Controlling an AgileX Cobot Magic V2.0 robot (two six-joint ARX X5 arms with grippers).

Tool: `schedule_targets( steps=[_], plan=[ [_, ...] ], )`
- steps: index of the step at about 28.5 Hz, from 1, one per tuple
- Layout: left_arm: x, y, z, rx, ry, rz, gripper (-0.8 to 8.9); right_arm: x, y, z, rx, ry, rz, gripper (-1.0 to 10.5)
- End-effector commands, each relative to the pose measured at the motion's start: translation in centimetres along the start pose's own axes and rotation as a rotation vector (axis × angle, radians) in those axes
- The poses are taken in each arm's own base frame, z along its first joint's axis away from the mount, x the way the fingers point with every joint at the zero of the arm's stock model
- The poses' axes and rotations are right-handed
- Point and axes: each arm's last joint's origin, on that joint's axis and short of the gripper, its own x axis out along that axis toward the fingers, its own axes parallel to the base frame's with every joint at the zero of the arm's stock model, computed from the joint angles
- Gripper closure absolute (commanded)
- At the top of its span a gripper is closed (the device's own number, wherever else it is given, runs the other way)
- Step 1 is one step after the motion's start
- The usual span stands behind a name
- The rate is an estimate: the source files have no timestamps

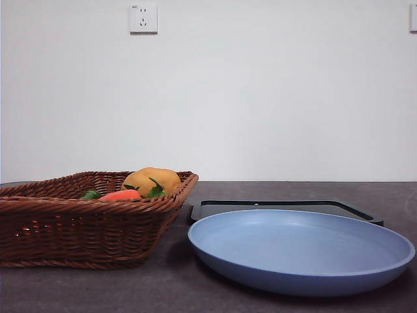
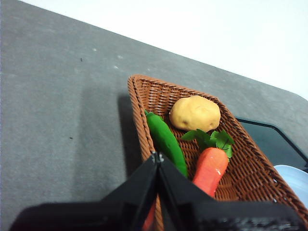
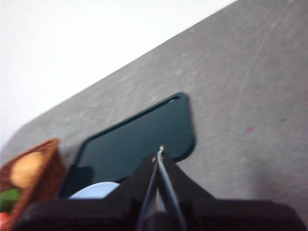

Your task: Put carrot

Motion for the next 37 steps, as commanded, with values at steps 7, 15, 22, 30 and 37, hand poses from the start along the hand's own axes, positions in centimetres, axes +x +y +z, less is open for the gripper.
schedule_targets(
  steps=[7, 15, 22, 30, 37],
  plan=[
    [-0.7, -1.1, 1.9, -0.088, 0.030, -0.034, 8.06, -0.6, 1.5, 1.8, 0.091, 0.068, 0.092, 9.4],
    [-0.4, -2.4, 5.4, -0.109, 0.118, -0.052, 8.06, -1.1, 3.5, 5.3, 0.050, 0.179, 0.030, 9.4],
    [1.5, -3.5, 8.7, -0.046, 0.254, -0.163, 8.06, -0.5, 4.9, 8.1, -0.053, 0.338, -0.031, 9.4],
    [4.2, -4.7, 11.6, 0.079, 0.479, -0.217, 8.07, 1.6, 5.8, 10.0, -0.113, 0.595, -0.008, 9.4],
    [6.2, -5.6, 11.8, 0.102, 0.572, -0.282, 7.97, 5.3, 4.5, 8.4, -0.064, 0.830, -0.012, 8.9]
  ],
)
